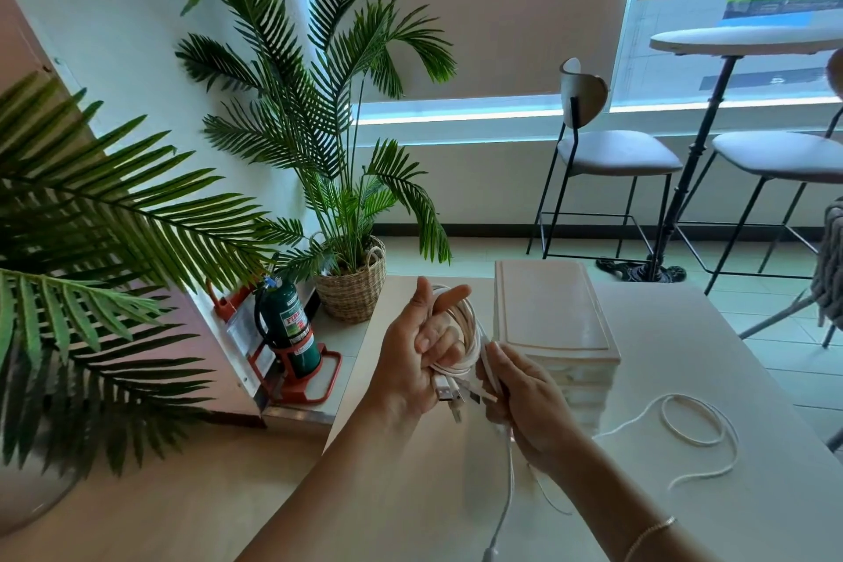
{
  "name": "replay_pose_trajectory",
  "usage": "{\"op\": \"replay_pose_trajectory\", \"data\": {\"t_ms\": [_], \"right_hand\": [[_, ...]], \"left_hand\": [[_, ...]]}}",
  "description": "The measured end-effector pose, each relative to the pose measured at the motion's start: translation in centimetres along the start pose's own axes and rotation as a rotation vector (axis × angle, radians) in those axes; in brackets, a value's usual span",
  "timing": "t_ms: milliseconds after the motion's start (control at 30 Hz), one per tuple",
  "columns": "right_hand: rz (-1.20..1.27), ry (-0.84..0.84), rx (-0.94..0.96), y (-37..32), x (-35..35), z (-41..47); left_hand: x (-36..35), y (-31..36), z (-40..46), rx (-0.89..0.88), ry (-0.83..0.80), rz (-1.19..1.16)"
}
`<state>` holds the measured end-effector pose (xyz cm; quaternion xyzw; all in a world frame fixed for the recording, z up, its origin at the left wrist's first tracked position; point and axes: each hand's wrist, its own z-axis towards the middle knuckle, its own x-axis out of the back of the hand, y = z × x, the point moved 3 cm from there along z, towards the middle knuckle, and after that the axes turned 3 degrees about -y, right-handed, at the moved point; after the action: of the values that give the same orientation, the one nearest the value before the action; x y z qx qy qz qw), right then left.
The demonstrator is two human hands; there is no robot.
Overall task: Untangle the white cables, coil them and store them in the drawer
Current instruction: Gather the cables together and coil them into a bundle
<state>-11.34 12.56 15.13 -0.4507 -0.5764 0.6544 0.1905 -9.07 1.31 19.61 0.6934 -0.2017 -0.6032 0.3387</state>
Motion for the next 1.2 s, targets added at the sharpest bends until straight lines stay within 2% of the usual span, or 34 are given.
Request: {"op": "replay_pose_trajectory", "data": {"t_ms": [100, 267, 333, 400, 500, 733, 867, 1067, 1133, 1200], "right_hand": [[0.002, -0.021, -0.005, 0.1, -0.2, -0.2], [-0.169, 0.042, -0.038, 0.5, -0.2, 0.1], [-0.363, 0.056, -0.055, 0.6, -0.1, 0.2], [-0.694, 0.073, -0.026, 0.1, -0.1, 0.1], [-1.085, 0.0, 0.006, -1.2, -1.0, -0.6], [-1.479, -0.175, -0.129, -2.0, -1.8, -1.3], [-1.435, -0.255, -0.235, -1.8, -1.8, -1.4], [-1.117, -0.312, -0.38, -1.1, -0.6, -1.2], [-1.046, -0.331, -0.413, -1.4, -0.1, -1.0], [-0.929, -0.352, -0.446, -1.7, 0.5, -1.0]], "left_hand": [[0.2, 0.2, 0.2, -0.025, -0.001, -0.037], [0.0, 0.0, 0.5, -0.045, -0.013, 0.083], [-0.1, -0.1, 0.6, -0.064, -0.03, 0.16], [-0.3, -0.1, 0.7, -0.098, -0.037, 0.307], [-0.3, -0.5, 0.7, -0.117, -0.031, 0.532], [-0.2, -2.6, 0.5, -0.086, -0.07, 0.84], [0.2, -3.2, 1.2, -0.146, -0.047, 1.08], [1.8, -4.2, 2.4, -0.484, -0.062, 1.468], [1.6, -4.3, 2.1, -0.514, -0.093, 1.534], [1.5, -4.5, 1.6, -0.459, -0.146, 1.587]]}}
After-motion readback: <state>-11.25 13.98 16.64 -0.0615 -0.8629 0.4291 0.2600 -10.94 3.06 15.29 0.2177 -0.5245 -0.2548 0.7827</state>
